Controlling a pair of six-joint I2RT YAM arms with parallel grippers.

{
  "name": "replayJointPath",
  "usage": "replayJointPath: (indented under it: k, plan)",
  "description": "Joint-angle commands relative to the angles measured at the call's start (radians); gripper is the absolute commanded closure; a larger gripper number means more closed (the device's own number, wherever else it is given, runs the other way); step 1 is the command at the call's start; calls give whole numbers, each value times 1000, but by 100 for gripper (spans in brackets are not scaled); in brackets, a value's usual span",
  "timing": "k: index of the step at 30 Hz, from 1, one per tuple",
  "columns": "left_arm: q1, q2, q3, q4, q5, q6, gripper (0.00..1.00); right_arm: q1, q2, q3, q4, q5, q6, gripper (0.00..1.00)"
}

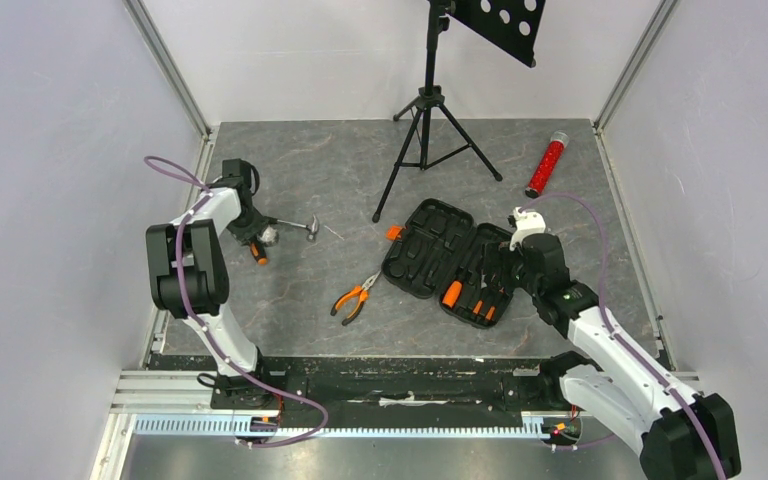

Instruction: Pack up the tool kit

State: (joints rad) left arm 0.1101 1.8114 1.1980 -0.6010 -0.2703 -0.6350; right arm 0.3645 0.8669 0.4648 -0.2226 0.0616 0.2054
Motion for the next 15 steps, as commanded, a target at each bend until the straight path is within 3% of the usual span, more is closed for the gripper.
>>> replayJointPath:
  k: [1, 15]
  plan:
    - [3, 19, -27, -50, 25, 35, 58, -1, -34, -8, 46, 15, -2, 4]
    - [-83, -150, -175, -54, 126, 46, 55, -1, -74, -22, 45, -26, 21, 4]
